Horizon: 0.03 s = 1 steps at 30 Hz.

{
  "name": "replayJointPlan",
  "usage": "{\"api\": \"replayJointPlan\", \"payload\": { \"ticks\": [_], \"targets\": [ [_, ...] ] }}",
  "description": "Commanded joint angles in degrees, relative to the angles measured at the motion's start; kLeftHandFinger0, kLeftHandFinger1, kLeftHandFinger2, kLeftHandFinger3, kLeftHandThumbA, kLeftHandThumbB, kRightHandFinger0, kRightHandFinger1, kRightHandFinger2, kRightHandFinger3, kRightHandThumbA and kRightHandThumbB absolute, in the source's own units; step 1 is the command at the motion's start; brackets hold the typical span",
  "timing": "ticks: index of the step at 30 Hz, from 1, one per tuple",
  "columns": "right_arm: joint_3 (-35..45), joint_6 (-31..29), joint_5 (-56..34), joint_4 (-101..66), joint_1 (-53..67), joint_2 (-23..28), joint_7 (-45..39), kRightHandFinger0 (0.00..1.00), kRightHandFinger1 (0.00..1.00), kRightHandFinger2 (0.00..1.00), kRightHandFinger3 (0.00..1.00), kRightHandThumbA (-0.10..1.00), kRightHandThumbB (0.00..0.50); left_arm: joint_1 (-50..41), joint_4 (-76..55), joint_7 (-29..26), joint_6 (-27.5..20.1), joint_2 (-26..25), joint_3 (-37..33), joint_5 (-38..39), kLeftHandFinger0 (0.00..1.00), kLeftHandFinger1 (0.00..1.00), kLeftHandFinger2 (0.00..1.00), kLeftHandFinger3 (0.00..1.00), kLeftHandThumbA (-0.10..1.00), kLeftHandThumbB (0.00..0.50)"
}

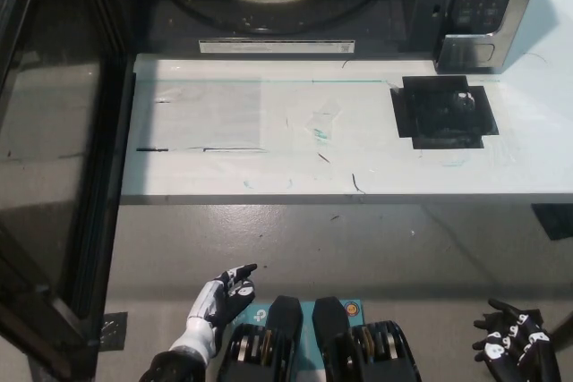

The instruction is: A microwave is kept infront of the robot with its door slightly ajar. The robot uses its right hand to push the door towards the left to open it.

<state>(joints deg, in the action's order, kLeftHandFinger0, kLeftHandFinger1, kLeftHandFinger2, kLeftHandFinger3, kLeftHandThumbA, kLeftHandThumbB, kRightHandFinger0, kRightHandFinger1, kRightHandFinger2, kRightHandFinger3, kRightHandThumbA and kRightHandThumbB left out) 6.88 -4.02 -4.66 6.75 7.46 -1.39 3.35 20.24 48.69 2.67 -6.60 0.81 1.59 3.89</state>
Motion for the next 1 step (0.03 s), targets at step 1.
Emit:
{"api": "replayJointPlan", "payload": {
  "ticks": [1],
  "targets": [
    [-0.45,-3.05,1.09,-1.23,-0.37,0.47,-0.09,0.28,0.34,0.47,0.71,0.13,0.184,0.90,-0.85,0.57,-1.40,-0.10,-0.05,0.05,0.92,0.93,0.93,0.77,0.21,0.338]
  ]
}}
